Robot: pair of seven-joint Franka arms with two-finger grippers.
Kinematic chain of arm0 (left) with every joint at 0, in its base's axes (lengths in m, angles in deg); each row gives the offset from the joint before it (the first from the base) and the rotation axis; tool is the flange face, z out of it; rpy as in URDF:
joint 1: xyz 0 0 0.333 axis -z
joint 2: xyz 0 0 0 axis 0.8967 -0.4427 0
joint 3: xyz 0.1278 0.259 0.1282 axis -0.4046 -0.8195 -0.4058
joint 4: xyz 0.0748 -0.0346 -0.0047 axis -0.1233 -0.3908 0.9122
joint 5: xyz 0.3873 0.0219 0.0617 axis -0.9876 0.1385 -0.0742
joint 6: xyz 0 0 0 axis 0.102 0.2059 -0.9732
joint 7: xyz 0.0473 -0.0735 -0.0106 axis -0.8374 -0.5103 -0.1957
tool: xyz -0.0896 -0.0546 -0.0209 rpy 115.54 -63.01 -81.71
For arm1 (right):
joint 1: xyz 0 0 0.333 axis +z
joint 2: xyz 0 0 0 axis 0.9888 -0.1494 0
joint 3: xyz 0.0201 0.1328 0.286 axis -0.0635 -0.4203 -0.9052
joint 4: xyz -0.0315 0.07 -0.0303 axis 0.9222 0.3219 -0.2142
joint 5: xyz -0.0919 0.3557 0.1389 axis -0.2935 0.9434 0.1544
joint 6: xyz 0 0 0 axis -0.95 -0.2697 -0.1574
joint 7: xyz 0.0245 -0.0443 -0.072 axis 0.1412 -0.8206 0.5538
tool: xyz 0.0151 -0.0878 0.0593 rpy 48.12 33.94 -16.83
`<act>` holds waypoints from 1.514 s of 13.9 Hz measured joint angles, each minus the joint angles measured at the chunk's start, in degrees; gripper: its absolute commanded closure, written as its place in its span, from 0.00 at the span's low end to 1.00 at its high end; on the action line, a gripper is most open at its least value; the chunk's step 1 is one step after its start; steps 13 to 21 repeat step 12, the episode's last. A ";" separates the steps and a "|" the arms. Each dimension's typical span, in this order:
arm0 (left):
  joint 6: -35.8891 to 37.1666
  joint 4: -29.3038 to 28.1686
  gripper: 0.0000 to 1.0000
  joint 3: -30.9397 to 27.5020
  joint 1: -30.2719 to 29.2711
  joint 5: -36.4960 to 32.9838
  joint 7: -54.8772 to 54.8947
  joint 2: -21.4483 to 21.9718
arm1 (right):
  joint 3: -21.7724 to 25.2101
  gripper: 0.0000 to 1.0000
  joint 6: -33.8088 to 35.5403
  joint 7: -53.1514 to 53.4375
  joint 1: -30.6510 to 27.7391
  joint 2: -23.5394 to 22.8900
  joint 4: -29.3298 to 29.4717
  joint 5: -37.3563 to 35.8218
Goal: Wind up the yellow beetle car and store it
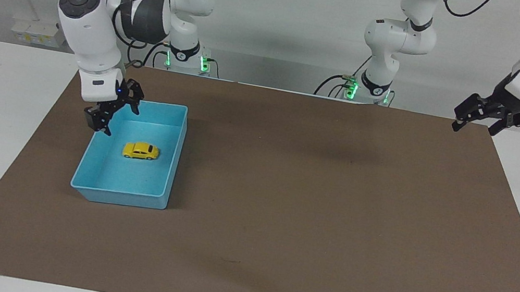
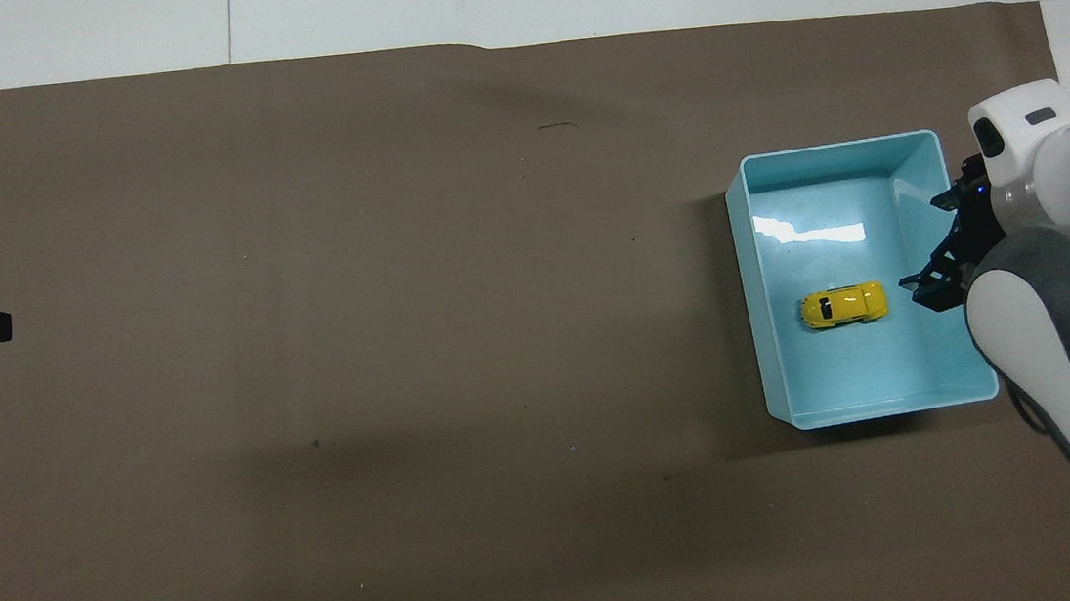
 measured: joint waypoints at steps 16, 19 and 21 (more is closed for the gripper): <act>0.00 0.00 0.00 0.00 0.00 0.00 0.00 0.00 | -0.33 0.00 20.16 49.78 0.09 2.39 14.81 1.52; 0.00 0.00 0.00 0.00 0.00 0.00 0.00 0.00 | -0.33 0.00 20.16 49.78 0.09 2.39 14.81 1.52; 0.00 0.00 0.00 0.00 0.00 0.00 0.00 0.00 | -0.33 0.00 20.16 49.78 0.09 2.39 14.81 1.52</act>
